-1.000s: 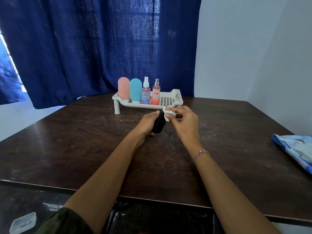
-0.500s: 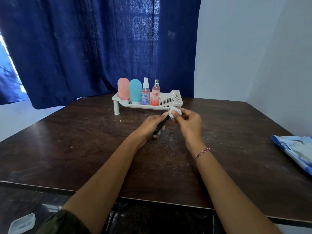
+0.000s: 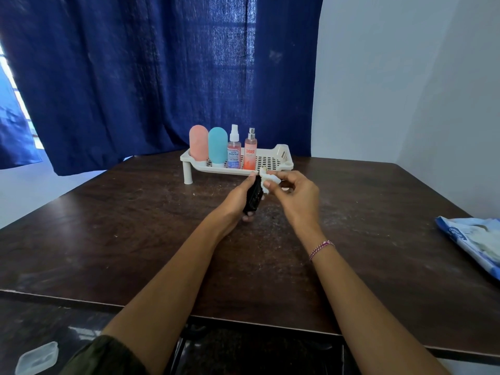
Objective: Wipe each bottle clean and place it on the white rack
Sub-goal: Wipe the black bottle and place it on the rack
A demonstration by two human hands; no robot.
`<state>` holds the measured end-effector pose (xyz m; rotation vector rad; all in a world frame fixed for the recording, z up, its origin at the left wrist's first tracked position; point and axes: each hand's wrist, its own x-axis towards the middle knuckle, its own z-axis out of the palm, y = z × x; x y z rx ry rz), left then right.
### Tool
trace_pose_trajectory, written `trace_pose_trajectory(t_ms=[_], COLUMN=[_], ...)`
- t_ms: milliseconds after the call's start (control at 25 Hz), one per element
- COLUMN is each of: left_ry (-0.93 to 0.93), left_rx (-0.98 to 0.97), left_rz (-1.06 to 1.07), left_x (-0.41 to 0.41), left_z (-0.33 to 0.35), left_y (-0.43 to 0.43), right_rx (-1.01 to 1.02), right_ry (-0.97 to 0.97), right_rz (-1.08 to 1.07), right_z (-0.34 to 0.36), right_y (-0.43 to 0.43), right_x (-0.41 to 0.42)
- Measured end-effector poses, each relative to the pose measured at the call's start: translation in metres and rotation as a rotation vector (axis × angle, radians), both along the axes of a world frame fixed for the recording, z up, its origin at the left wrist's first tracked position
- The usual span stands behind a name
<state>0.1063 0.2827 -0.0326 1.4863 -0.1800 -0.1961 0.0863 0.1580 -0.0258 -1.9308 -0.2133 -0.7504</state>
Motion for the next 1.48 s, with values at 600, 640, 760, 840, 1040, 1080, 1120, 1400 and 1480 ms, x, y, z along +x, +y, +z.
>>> trace_pose_trajectory(t_ms=[600,640,760,840,1040,1080,1120,1400,1480], left_ry=[0.057,0.054,0.047,0.041,0.054,0.036,0.008,-0.144,-0.183], left_rx=[-0.080,-0.066,-0.048,-0.068,-0.033,0.004,0.057,0.198,0.176], left_rz=[-0.096,-0.108,-0.103,-0.068,0.094,0.119,0.138,0.061,-0.015], left_x=[0.000,-0.001,-0.001,0.002,0.008,0.007,0.008,0.002,-0.002], left_z=[0.000,0.000,0.000,-0.001,0.000,0.001,0.001,0.001,0.002], left_y=[0.007,0.006,0.005,0.007,0.010,0.010,0.009,0.007,0.006], right_rx=[-0.138,-0.125,-0.139,-0.169,-0.352,-0.365,-0.369,-0.178,-0.122], right_ry=[-0.162,-0.155,-0.143,-0.159,-0.184,-0.187,-0.192,-0.154,-0.117], right_rz=[0.016,-0.009,-0.036,0.019,0.250,0.244,0.224,-0.024,-0.066], right_z=[-0.001,-0.001,-0.003,-0.004,-0.006,-0.006,-0.006,-0.002,-0.002], right_y=[0.001,-0.001,0.000,0.005,0.012,0.013,0.012,0.002,-0.001], right_x=[0.001,0.001,0.001,-0.001,-0.007,-0.007,-0.007,0.001,0.003])
